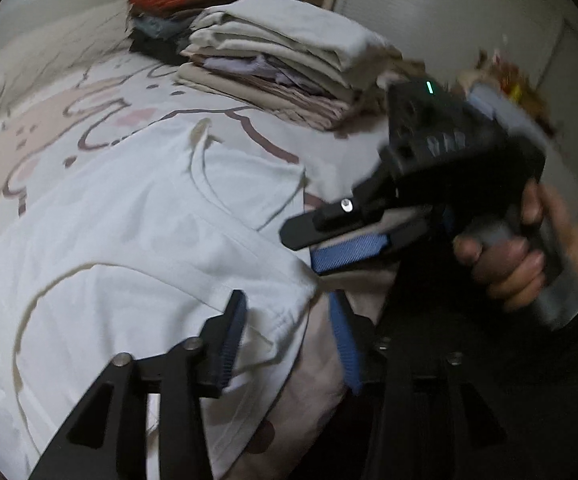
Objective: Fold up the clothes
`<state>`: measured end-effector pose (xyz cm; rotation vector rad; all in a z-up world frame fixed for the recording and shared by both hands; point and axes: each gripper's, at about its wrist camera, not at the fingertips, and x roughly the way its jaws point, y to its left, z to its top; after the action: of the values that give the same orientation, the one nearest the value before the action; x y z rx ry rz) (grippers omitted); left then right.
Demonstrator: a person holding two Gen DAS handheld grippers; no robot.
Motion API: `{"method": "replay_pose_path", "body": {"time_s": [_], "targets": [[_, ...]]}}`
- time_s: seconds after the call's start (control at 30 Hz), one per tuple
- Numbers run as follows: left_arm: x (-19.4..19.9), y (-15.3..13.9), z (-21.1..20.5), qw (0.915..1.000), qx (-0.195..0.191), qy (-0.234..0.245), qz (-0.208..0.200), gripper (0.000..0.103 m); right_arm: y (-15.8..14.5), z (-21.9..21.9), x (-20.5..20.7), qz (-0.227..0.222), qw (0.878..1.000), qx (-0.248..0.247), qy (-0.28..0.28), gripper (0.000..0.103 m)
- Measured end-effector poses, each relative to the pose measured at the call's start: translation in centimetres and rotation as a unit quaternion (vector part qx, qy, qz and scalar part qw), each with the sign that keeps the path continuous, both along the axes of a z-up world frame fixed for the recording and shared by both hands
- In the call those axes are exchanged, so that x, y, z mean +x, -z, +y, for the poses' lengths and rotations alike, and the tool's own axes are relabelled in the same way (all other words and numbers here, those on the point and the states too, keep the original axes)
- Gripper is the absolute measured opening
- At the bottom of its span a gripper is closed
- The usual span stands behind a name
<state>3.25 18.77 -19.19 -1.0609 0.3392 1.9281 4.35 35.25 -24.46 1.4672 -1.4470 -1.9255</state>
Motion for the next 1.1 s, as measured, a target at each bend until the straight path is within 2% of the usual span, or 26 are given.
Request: {"method": "replay_pose_path", "body": {"time_s": [0.13, 0.17, 0.2, 0.27, 0.33, 0.43, 0.57, 0.63, 0.67, 0.77, 0.87, 0.93, 0.97, 1.0, 1.03, 1.1], "targets": [[2.2, 0.8, 1.4, 0.9944, -0.041, 0.016, 0.096, 0.053, 0.4, -0.1, -0.1, -0.013, 1.0, -0.016, -0.016, 0.042], [2.8, 1.0, 1.7, 0.9902, -0.052, 0.021, 0.128, 0.053, 0.6, -0.1, -0.2, -0.017, 0.999, -0.021, -0.019, 0.036], [3.3, 1.2, 2.0, 0.9865, -0.062, 0.025, 0.149, 0.053, 0.8, -0.1, -0.5, -0.023, 0.999, -0.028, -0.023, 0.022], [4.0, 1.5, 2.4, 0.9784, -0.08, 0.032, 0.188, 0.053, 1.3, -0.3, -1.0, -0.037, 0.998, -0.044, -0.033, 0.009], [3.9, 1.4, 2.7, 0.9721, -0.098, 0.019, 0.212, 0.053, 1.1, -0.3, -1.2, -0.039, 0.997, -0.062, -0.035, 0.009], [3.6, 1.0, 3.3, 0.9582, -0.129, -0.014, 0.255, 0.053, -0.4, -0.3, -1.6, -0.028, 0.996, -0.078, -0.035, 0.009], [3.8, 0.8, 4.1, 0.9456, -0.15, -0.017, 0.288, 0.052, -1.3, -0.5, -2.2, -0.027, 0.995, -0.084, -0.038, 0.009], [3.7, 1.3, 4.5, 0.9417, -0.165, -0.01, 0.293, 0.039, -1.6, -0.6, -2.5, -0.027, 0.995, -0.082, -0.04, 0.009], [3.4, 1.7, 4.6, 0.9418, -0.175, -0.008, 0.287, 0.026, -1.7, -0.8, -2.6, -0.027, 0.996, -0.078, -0.043, 0.009], [2.6, 2.0, 4.3, 0.9461, -0.181, -0.018, 0.268, 0.007, -1.8, -0.9, -2.7, -0.03, 0.996, -0.063, -0.049, 0.009], [1.5, 1.7, 3.9, 0.9549, -0.169, -0.031, 0.243, 0.007, -2.5, -0.8, -2.3, -0.01, 0.998, -0.025, -0.059, 0.009], [0.7, 1.4, 3.5, 0.9639, -0.151, -0.041, 0.215, 0.007, -4.2, -0.6, -1.8, 0.022, 0.997, 0.035, -0.061, 0.014], [0.2, 1.2, 3.3, 0.9687, -0.141, -0.047, 0.199, 0.007, -4.8, -0.4, -1.9, 0.034, 0.996, 0.058, -0.06, 0.04], [-0.2, 1.0, 3.2, 0.9733, -0.129, -0.052, 0.183, 0.007, -4.9, -0.1, -2.6, 0.034, 0.995, 0.071, -0.059, 0.079], [-0.5, 0.8, 3.0, 0.9775, -0.117, -0.057, 0.166, 0.007, -5.0, 0.1, -3.2, 0.034, 0.994, 0.084, -0.058, 0.085], [-1.3, 0.5, 2.4, 0.9832, -0.095, -0.067, 0.141, 0.007, -5.3, 0.7, -4.5, 0.033, 0.992, 0.109, -0.056, 0.085]]}}
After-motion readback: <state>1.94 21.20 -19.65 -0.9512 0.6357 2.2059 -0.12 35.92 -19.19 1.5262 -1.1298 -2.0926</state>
